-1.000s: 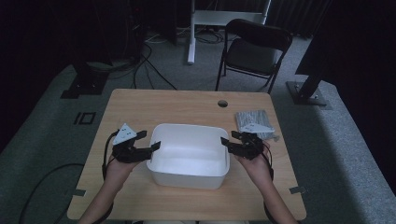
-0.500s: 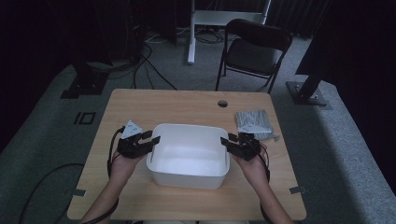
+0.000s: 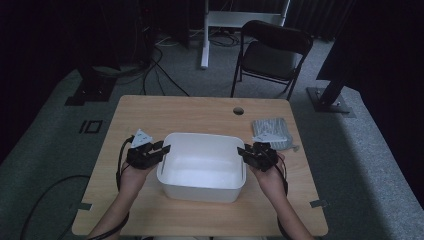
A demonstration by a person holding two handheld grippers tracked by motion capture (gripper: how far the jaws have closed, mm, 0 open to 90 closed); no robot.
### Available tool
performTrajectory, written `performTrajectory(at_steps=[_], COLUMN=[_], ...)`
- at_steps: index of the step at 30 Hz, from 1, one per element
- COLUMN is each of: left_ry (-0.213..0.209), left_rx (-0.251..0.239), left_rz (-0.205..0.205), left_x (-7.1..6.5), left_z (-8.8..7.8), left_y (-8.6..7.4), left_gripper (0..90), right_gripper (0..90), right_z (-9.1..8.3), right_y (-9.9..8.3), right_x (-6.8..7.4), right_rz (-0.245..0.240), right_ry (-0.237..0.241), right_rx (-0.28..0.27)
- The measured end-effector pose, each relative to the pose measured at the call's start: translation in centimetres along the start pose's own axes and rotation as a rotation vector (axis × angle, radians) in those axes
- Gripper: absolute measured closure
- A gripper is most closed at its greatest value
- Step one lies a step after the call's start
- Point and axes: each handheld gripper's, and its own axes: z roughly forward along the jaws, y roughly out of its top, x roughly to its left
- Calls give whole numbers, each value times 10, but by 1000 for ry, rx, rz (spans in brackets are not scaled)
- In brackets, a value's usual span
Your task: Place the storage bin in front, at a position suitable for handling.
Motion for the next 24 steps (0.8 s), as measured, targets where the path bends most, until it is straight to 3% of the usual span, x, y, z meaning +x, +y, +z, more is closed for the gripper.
performTrajectory(at_steps=[15,24], left_ry=[-23,-36], left_rx=[-15,-27], left_rz=[-9,-51], left_x=[-5,-3], left_z=[-4,-4], left_y=[-11,-16], left_gripper=[598,464], right_gripper=[763,800], right_z=[6,13], right_y=[4,9], right_x=[-2,-3], right_rz=[47,44], right_ry=[-26,-56], right_rx=[-13,-10])
